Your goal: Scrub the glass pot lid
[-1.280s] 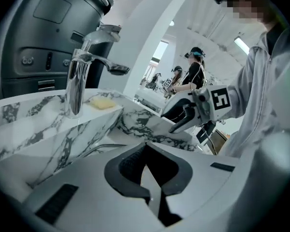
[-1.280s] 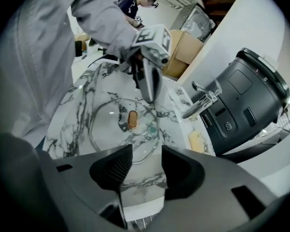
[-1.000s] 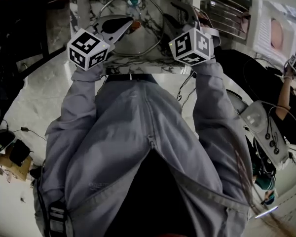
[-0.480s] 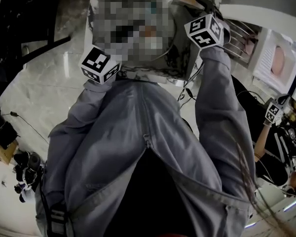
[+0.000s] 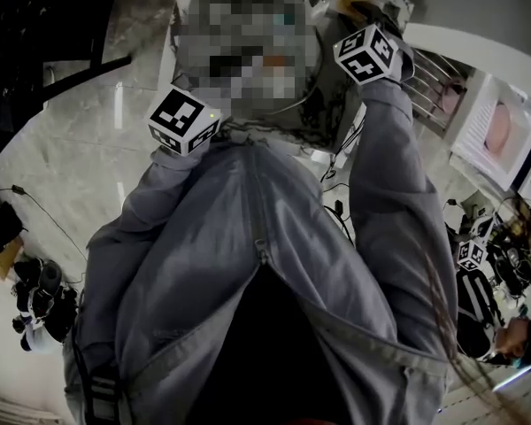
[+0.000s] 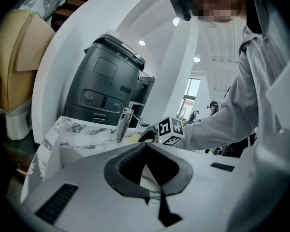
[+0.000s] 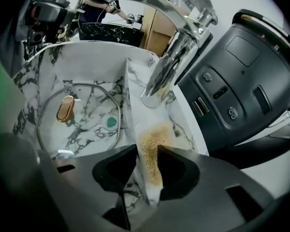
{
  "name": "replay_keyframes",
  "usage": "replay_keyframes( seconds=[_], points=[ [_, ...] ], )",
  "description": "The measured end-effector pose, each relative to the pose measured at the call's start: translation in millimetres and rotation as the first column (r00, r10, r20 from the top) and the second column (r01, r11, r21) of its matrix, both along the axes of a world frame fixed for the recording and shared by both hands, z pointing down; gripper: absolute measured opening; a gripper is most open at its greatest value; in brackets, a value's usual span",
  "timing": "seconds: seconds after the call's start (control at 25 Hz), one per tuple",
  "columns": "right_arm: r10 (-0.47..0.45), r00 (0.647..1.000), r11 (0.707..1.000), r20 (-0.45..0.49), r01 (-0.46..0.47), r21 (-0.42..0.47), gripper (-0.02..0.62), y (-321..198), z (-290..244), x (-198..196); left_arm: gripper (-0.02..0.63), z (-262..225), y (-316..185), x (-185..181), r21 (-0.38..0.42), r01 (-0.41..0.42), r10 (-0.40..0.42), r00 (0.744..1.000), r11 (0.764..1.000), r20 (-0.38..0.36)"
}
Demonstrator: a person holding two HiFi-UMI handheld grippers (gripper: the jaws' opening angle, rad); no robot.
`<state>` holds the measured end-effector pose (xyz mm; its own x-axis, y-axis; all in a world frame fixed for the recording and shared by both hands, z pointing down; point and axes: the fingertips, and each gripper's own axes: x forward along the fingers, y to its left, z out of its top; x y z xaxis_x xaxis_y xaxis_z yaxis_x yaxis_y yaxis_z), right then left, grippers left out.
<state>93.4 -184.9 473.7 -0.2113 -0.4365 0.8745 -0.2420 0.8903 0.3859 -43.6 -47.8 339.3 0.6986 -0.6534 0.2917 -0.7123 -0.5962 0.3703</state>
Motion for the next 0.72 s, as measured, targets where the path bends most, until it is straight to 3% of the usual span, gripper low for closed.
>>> replay_keyframes(
  seconds=[0.16, 0.32, 0.72],
  points=[
    [-0.012, 1.0, 0.999, 0.006, 0.012, 0.047, 0.057, 15, -7, -6, 0.011, -1, 3, -1, -0.003, -0.004, 0.004, 1.0, 1.0, 0.001],
    [0.002, 0.996, 0.999, 0.084, -0.005, 0.034, 0.048, 40, -18, -18, 0.011, 5, 11, -3, -0.019, 0.002, -0.001, 1.0, 1.0, 0.013],
    [-0.064, 0.985, 0.997, 0.163, 0.069, -0.026, 0.044, 96, -30, -83, 0.011, 6, 30, -21, -0.024, 0.036, -0.035, 0.998, 0.999, 0.045]
  ],
)
